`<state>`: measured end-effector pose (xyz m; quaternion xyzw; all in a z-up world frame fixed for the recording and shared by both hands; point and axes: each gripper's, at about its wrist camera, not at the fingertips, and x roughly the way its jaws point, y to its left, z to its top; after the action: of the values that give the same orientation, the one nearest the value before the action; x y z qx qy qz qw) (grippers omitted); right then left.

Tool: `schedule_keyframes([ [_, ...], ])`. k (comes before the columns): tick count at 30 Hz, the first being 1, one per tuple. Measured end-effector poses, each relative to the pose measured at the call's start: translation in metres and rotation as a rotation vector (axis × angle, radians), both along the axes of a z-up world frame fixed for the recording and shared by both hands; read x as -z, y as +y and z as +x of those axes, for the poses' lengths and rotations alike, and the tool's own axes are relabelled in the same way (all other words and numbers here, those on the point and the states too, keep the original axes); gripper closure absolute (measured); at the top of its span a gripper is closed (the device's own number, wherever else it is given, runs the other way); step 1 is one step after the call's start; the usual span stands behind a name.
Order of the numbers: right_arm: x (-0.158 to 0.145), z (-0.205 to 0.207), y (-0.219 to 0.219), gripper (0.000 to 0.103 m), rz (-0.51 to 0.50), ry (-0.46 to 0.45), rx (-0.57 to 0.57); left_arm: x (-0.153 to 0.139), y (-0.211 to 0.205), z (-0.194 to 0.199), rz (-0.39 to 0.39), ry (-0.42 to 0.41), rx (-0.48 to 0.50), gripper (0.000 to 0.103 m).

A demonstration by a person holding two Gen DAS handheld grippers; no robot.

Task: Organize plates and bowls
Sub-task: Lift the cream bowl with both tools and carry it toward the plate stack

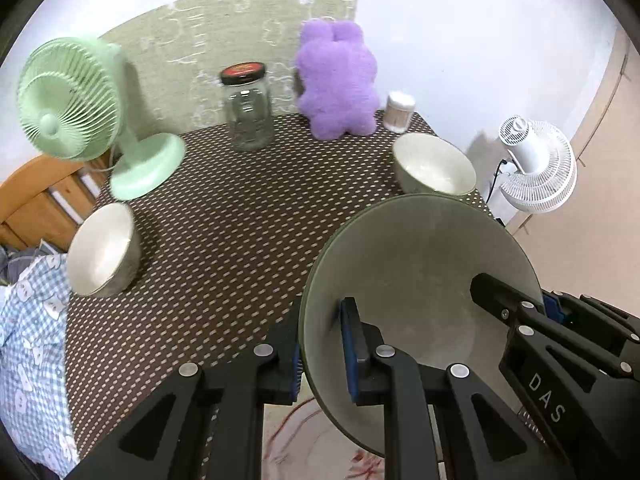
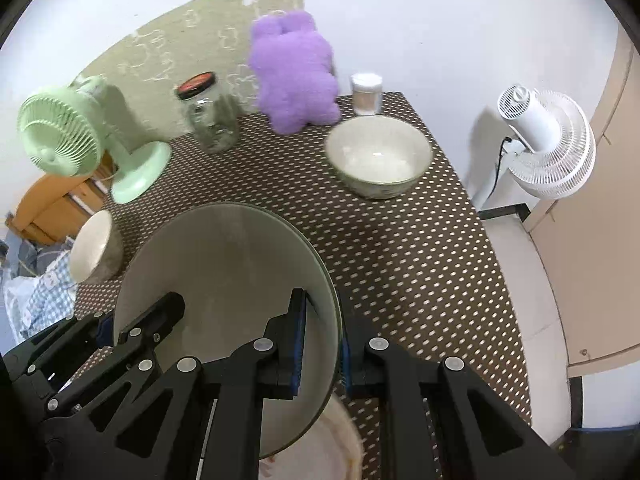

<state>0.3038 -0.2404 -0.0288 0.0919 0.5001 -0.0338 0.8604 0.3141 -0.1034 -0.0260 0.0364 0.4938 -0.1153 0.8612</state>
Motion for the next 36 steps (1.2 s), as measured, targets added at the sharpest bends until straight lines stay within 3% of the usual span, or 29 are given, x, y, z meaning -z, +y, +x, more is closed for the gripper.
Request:
schedule_keyframes([
  [9,-0.010,-0.025,0.068,0.086,0.004,-0.001,-0.048,-0.010,0.058,-0.026,0.007,-0.005,-0.039,0.090],
  [18,-0.001,-0.048,0.125,0.086,0.025,0.010,-0.090,-0.005,0.116,-0.051,0.022,-0.010,-0.075,0.089],
  [36,0.052,-0.078,0.201,0.086,0.041,0.088,-0.137,0.045,0.181,-0.077,0.031,0.076,-0.107,0.089],
])
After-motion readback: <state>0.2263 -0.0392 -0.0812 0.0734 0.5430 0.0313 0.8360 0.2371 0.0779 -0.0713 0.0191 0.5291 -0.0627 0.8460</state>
